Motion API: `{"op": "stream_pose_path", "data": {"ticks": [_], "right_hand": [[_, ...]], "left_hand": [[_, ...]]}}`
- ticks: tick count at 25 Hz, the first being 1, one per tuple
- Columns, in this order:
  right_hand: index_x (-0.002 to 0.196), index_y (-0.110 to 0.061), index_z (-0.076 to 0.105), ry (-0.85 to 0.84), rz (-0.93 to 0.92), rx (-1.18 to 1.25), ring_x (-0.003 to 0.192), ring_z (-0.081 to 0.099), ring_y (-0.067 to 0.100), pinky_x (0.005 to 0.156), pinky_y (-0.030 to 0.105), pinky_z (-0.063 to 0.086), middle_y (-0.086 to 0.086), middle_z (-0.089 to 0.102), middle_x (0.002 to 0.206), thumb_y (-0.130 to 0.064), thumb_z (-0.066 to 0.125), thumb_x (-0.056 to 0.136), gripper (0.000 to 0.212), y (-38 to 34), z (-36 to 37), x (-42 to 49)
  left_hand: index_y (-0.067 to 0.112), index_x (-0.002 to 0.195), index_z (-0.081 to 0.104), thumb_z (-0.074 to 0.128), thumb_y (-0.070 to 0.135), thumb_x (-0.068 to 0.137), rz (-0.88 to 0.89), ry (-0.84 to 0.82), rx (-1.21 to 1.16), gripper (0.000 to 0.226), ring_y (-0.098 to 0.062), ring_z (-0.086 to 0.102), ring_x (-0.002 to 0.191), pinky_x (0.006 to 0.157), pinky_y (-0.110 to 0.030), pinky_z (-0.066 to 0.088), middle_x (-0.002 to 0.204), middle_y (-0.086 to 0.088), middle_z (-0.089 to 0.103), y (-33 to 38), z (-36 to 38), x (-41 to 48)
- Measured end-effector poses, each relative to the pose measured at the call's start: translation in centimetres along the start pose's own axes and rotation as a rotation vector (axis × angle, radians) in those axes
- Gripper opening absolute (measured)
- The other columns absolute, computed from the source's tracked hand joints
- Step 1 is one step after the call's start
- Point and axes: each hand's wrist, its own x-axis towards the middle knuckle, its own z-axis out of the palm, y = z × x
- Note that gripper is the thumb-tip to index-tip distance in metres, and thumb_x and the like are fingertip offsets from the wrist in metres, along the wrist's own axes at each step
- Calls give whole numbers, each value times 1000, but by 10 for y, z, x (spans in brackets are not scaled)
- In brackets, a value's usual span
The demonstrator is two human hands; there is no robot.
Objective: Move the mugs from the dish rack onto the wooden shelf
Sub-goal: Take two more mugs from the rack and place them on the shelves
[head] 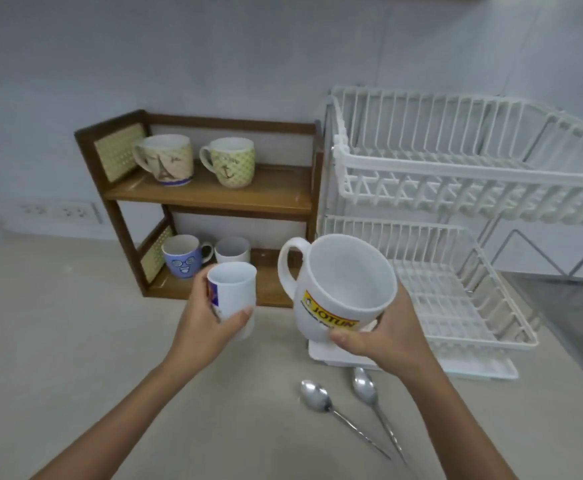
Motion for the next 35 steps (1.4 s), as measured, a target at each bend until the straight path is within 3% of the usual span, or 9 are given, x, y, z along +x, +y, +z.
{"op": "stream_pose_path", "data": {"ticks": [2, 4, 7, 12, 18, 22, 27, 32, 35], "right_hand": [[112, -53, 51, 36, 11, -19, 105, 59, -4, 79, 8, 46, -29, 63, 111, -38, 85, 47, 74, -1, 47, 11], [109, -54, 49, 125, 61, -22, 101, 59, -6, 76, 8, 47, -30, 62, 108, -43, 85, 45, 74, -2, 90, 28], [116, -36, 45, 297, 145, -109, 101, 59, 1, 75, 17, 48, -19, 60, 110, -54, 84, 43, 84, -3, 130, 80], [128, -11, 38, 530, 253, -262, 112, 54, 24, 85, 30, 45, 6, 56, 124, -45, 86, 53, 95, 8, 128, 193], [128, -7, 45, 500, 383, -320, 113, 56, 27, 94, 42, 49, 11, 60, 124, -39, 88, 55, 91, 49, 113, 254], [130, -12, 46, 485, 355, -262, 115, 55, 24, 98, 41, 47, 9, 59, 127, -32, 86, 61, 83, 72, 112, 267], [131, -9, 43, 462, 305, -381, 119, 53, 26, 97, 33, 44, 11, 57, 130, -28, 83, 68, 77, 66, 113, 259], [120, -17, 49, 703, -90, -714, 110, 48, 11, 95, 24, 39, 0, 55, 119, -24, 54, 84, 37, 92, 146, 130], [119, -11, 53, 372, 237, -827, 117, 50, 25, 97, 35, 41, 9, 56, 124, -21, 52, 84, 37, 146, 177, 30]], "left_hand": [[24, 128, 39, 80, 11, 72, -38, 33, -3, 71, -15, 59, 107, 94, -46, 51, 122, 0, 58, -19, -19, 24], [16, 130, 40, 83, 13, 69, -45, 41, 30, 75, -18, 60, 106, 94, -44, 51, 122, -4, 60, -32, -32, 45], [17, 130, 41, 85, 23, 65, -53, 2, 158, 78, -16, 59, 101, 87, -32, 50, 120, -2, 61, -43, -42, 69], [22, 127, 40, 84, 33, 64, -65, -108, 274, 77, -22, 55, 112, 91, -45, 52, 123, 0, 57, -55, -43, 92], [22, 128, 39, 84, 32, 65, -75, -167, 230, 78, -18, 54, 112, 92, -38, 51, 125, 0, 57, -70, -34, 108], [25, 131, 36, 84, 30, 65, -89, -219, 159, 82, -15, 52, 111, 93, -35, 49, 127, 2, 55, -75, -24, 125], [21, 131, 38, 84, 31, 64, -55, -265, 174, 82, -19, 54, 111, 91, -35, 48, 126, -3, 57, -74, -13, 146], [21, 131, 36, 81, 32, 67, -60, -261, 211, 79, -25, 55, 113, 92, -38, 49, 127, -5, 54, -76, 1, 157], [19, 129, 36, 82, 29, 66, -77, -290, 244, 79, -28, 55, 113, 90, -38, 48, 125, -8, 56, -79, 14, 165]]}}
